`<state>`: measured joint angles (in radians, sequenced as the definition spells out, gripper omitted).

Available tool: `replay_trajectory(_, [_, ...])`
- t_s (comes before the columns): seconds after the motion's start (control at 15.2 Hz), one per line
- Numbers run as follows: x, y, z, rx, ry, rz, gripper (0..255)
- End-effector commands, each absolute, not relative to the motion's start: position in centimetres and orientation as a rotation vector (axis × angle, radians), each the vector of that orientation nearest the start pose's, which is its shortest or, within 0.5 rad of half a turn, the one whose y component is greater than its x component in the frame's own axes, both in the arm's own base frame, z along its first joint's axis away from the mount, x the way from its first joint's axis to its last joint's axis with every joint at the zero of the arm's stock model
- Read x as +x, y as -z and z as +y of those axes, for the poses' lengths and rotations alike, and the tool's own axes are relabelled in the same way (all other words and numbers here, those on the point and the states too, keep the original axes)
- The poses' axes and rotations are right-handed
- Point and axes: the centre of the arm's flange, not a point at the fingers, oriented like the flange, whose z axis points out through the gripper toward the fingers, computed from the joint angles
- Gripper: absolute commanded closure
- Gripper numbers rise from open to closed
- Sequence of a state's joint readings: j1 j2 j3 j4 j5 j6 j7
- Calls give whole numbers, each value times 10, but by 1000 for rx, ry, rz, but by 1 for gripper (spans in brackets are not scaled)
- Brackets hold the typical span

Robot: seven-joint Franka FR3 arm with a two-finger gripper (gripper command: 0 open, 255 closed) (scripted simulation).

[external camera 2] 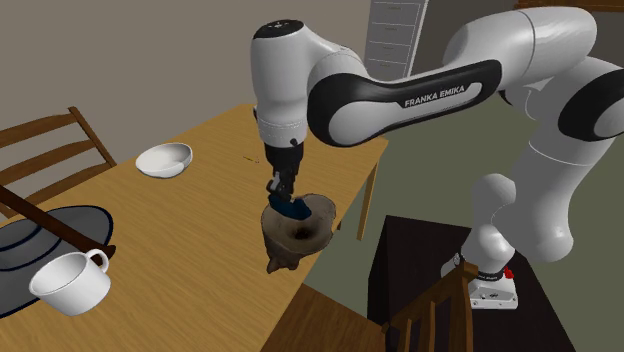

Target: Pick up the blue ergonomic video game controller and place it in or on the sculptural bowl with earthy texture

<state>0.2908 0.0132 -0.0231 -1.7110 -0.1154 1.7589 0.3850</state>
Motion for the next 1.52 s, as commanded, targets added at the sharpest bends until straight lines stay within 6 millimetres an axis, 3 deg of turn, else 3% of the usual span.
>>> replay_trajectory(0.0, [552, -558, 140, -3232, 114, 158, 255])
replay_trajectory(0.53, [552, -554, 140, -3232, 114, 158, 255])
replay_trajectory(0.59, [552, -554, 140, -3232, 114, 158, 0])
replay_trajectory(0.92, [552, -554, 140, -3232, 114, 158, 0])
replay_trajectory(1.19, [549, -604, 145, -3232, 114, 158, 0])
replay_trajectory(1.45, [549, -604, 145, -3232, 114, 158, 0])
